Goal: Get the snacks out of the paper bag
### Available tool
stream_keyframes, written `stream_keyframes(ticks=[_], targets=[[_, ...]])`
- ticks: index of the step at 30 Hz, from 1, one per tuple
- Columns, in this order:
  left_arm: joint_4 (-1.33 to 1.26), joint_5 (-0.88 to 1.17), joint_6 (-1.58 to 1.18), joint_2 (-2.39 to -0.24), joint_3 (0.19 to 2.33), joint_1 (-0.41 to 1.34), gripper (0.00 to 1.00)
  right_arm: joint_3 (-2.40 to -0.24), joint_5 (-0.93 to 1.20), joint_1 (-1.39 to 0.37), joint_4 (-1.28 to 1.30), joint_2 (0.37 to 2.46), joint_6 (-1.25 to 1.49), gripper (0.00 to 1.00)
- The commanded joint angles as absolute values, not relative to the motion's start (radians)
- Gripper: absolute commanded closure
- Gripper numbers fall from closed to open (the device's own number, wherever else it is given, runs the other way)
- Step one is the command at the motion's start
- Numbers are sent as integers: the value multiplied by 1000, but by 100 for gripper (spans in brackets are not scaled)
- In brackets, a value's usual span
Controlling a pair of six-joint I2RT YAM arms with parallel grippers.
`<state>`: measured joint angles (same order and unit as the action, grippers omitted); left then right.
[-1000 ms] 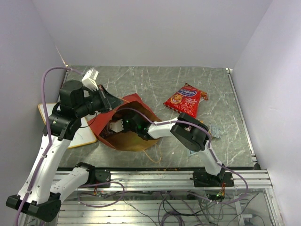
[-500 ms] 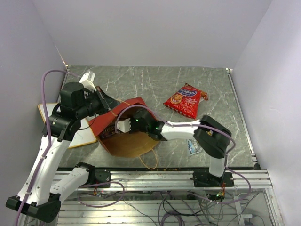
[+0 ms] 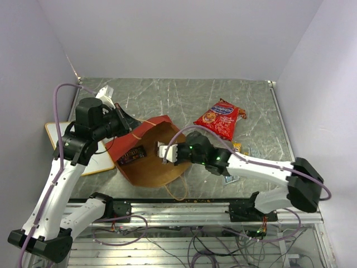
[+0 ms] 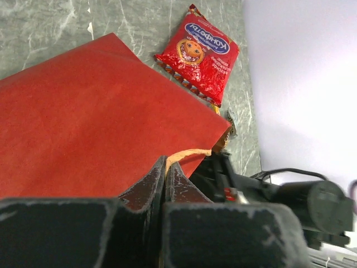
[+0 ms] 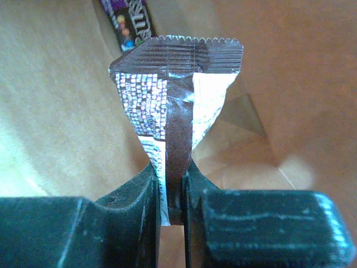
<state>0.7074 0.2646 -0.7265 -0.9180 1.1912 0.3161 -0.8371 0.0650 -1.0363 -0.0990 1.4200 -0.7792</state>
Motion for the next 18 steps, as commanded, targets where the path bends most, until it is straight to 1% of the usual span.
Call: stream_keyframes(ticks=[1,7,11,13,18], targets=[[710,232,-725,-894,1181,314,93,-859,90,-1038,28,1260,-653,100],[745,220,-701,-914,1198,314,93,-893,51,-1038,118,1111,-508,100],[748,244,-685,-944,1214,314,93,-949,-42,-1038,163,1049,-422,100],[747,255,-677,-945,1215,314,93,-987,-122,-1037,175,1038,-394,100],[798,286,-666,-952,1224,314,93,-1101,-473,-1037,205,1089,-285,100]])
